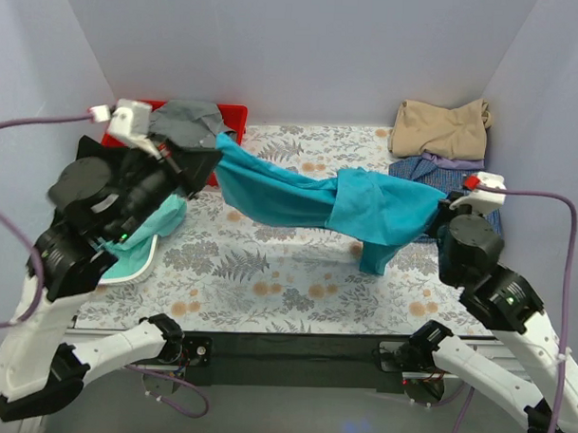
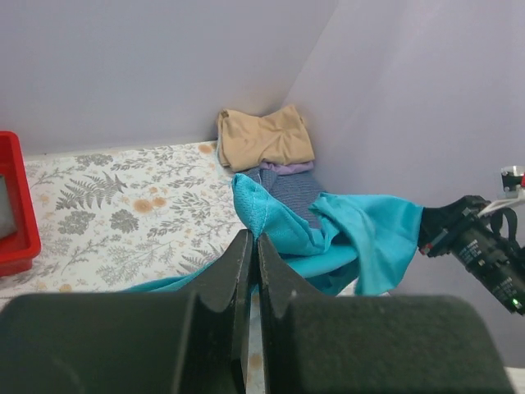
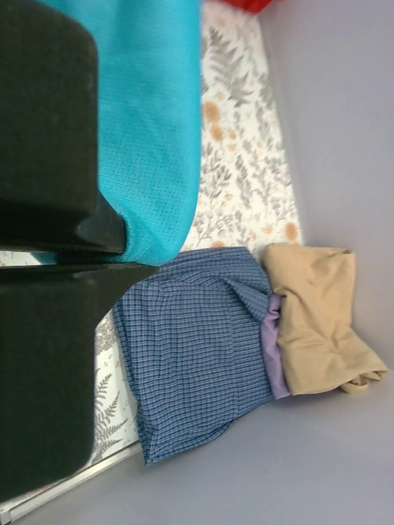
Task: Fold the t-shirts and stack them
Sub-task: Flatten the tshirt out
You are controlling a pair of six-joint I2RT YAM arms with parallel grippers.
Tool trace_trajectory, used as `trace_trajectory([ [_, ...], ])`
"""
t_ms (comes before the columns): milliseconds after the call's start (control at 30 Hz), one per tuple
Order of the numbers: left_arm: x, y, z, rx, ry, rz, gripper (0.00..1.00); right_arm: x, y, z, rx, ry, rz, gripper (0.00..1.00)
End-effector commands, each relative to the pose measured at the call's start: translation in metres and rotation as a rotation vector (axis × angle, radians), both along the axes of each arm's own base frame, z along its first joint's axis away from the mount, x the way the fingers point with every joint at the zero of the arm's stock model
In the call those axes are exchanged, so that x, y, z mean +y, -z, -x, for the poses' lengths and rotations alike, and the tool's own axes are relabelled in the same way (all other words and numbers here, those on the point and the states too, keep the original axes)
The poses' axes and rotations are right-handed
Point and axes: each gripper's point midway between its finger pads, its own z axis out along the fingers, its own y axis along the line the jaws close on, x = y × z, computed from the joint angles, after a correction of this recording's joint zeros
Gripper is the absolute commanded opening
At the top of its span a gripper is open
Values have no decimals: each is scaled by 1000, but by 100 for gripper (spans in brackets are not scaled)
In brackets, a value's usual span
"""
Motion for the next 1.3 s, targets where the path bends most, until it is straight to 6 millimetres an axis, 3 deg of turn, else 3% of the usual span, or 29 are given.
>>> trace_trajectory([
  [0, 24, 14, 36, 66, 21, 5, 0, -21, -39, 23, -123, -2, -94, 1],
  [133, 35, -3, 77, 44, 127, 5, 0, -22, -75, 45, -228, -115, -163, 1],
  [200, 36, 1, 88, 87, 162, -20, 0, -18, -90, 57, -272, -195, -188, 1],
  [300, 45, -21, 116, 62, 227, 10, 0, -19, -111, 73, -319, -262, -234, 1],
  [400, 66, -37, 125, 62, 160, 63, 0, -22, -112, 73, -282, -239, -231, 1],
  [467, 72, -33, 115, 88, 95, 62, 0, -19, -104, 66, -244, -222, -209, 1],
  [500, 70, -26, 107, 115, 72, 48, 0, -12, -92, 53, -199, -200, -174, 1],
  [533, 68, -16, 97, 149, 41, 27, 0, -6, -82, 44, -163, -191, -145, 1],
  [567, 59, 7, 76, 216, -4, -30, 0, -1, -73, 36, -129, -185, -113, 1],
  [633, 51, 39, 51, 304, -68, -107, 0, 23, -38, 13, -13, -202, -36, 1],
  [667, 49, 60, 29, 361, -152, -160, 0, 33, -26, 6, 27, -222, -15, 1],
  [700, 44, 94, 15, 433, -188, -227, 0, 51, 2, -6, 101, -252, 9, 1],
  [800, 36, 144, -17, 508, -279, -332, 0, 73, 48, -24, 205, -266, 43, 1],
  [833, 36, 177, -26, 550, -304, -407, 0, 77, 64, -30, 229, -263, 64, 1],
  [900, 22, 204, -49, 582, -288, -449, 0, 80, 92, -44, 313, -244, 134, 1],
  [933, 36, 227, -64, 630, -321, -482, 0, 81, 100, -51, 339, -242, 154, 1],
  [967, 36, 235, -80, 637, -327, -462, 0, 79, 108, -57, 370, -228, 176, 1],
  [1000, 34, 258, -91, 703, -302, -471, 0, 76, 126, -67, 433, -211, 223, 1],
  [1033, 54, 270, -107, 729, -360, -460, 0, 71, 133, -74, 453, -182, 238, 1],
  [1100, 63, 298, -125, 759, -398, -482, 0, 54, 153, -97, 473, -103, 250, 1],
  [1133, 78, 315, -137, 778, -458, -515, 0, 51, 160, -106, 482, -106, 247, 1],
  [1167, 84, 322, -147, 767, -491, -533, 0, 48, 157, -119, 465, -90, 216, 1],
  [1200, 90, 328, -155, 770, -511, -555, 0, 37, 169, -130, 494, -54, 211, 1],
  [1233, 98, 344, -165, 800, -537, -587, 0, 33, 172, -139, 493, -42, 208, 6],
  [1267, 103, 347, -173, 798, -560, -595, 0, 31, 176, -147, 502, -35, 202, 12],
])
